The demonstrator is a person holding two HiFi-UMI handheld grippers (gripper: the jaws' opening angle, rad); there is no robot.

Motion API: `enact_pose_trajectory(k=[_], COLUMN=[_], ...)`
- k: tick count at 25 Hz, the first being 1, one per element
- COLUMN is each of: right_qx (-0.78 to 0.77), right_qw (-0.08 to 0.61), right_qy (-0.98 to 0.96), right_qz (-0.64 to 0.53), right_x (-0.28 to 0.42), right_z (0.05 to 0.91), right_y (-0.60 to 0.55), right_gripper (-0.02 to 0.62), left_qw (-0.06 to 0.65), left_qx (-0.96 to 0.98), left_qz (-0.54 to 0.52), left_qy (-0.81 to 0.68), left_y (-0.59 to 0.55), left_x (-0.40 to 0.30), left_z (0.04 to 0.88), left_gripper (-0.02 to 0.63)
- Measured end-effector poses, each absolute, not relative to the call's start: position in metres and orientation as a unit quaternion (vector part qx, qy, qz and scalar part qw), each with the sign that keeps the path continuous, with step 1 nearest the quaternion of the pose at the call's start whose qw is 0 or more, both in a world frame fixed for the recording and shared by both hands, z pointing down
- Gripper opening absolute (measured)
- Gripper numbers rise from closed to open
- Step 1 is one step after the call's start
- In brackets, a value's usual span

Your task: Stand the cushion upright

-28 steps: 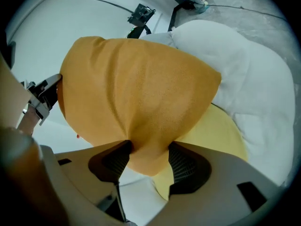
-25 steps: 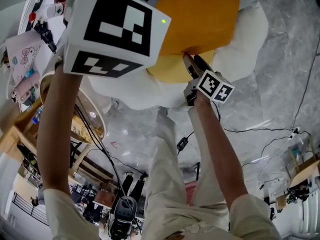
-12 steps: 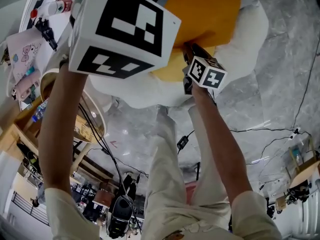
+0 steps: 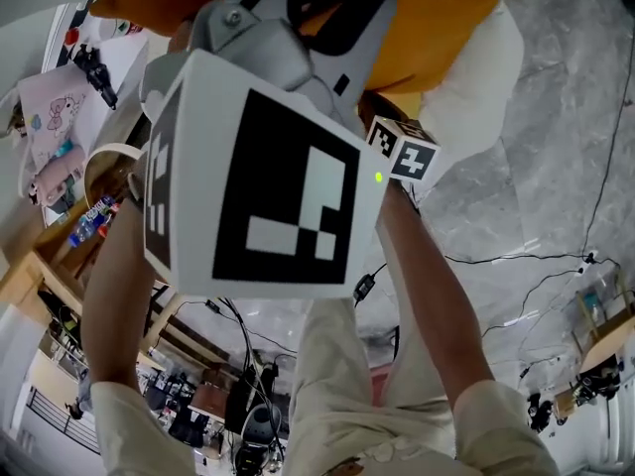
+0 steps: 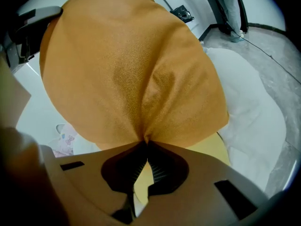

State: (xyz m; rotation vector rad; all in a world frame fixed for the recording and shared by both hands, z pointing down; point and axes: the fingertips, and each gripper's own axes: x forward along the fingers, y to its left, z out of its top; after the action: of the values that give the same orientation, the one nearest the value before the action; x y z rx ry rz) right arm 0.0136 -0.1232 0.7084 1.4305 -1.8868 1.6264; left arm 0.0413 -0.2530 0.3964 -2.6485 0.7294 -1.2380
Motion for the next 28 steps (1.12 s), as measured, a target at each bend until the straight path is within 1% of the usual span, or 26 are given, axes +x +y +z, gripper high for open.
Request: enact_pose_trajectory(k=[5, 9, 13, 14, 17, 19, 22, 25, 27, 28], right_qx=[0.515, 0.501, 0.462, 0.46, 0.472, 0.481, 0.484, 0.483, 0.479, 0.476], right_qw=[0.102, 0.096, 0.125, 0.13, 0.126, 0.12, 0.123, 0.13, 0.131, 0.132], right_qy=[-0.635, -0.647, -0.637, -0.637, -0.65, -0.658, -0.662, -0.659, -0.658, -0.658], right_qz=[0.566, 0.567, 0.604, 0.604, 0.583, 0.567, 0.559, 0.561, 0.566, 0.569], right_x=[0.015, 0.0, -0.005, -0.004, 0.003, 0.006, 0.006, 0.008, 0.008, 0.008], right_z=[0.695, 0.667, 0.718, 0.725, 0.721, 0.713, 0.71, 0.709, 0.708, 0.707], right_y=[-0.148, -0.175, -0.155, -0.152, -0.157, -0.162, -0.158, -0.154, -0.152, -0.152], right_gripper=[0.026, 0.026, 0.029, 0.034, 0.08, 0.106, 0.127, 0.143, 0.147, 0.149], left_qw=[0.078, 0.077, 0.063, 0.063, 0.074, 0.068, 0.054, 0.056, 0.044, 0.034], left_qx=[-0.886, -0.886, -0.881, -0.88, -0.879, -0.884, -0.883, -0.879, -0.878, -0.877], left_qz=[-0.394, -0.385, -0.385, -0.384, -0.374, -0.355, -0.339, -0.341, -0.339, -0.34], left_qy=[0.231, 0.247, 0.269, 0.273, 0.286, 0.297, 0.319, 0.329, 0.334, 0.338], left_y=[-0.252, -0.267, -0.285, -0.288, -0.293, -0.295, -0.299, -0.3, -0.299, -0.298], left_x=[0.052, 0.046, 0.037, 0.037, 0.041, 0.043, 0.038, 0.035, 0.032, 0.03], left_z=[0.378, 0.373, 0.384, 0.385, 0.385, 0.381, 0.374, 0.371, 0.372, 0.373], left_gripper=[0.008, 0.008, 0.009, 0.009, 0.012, 0.018, 0.041, 0.043, 0.044, 0.061])
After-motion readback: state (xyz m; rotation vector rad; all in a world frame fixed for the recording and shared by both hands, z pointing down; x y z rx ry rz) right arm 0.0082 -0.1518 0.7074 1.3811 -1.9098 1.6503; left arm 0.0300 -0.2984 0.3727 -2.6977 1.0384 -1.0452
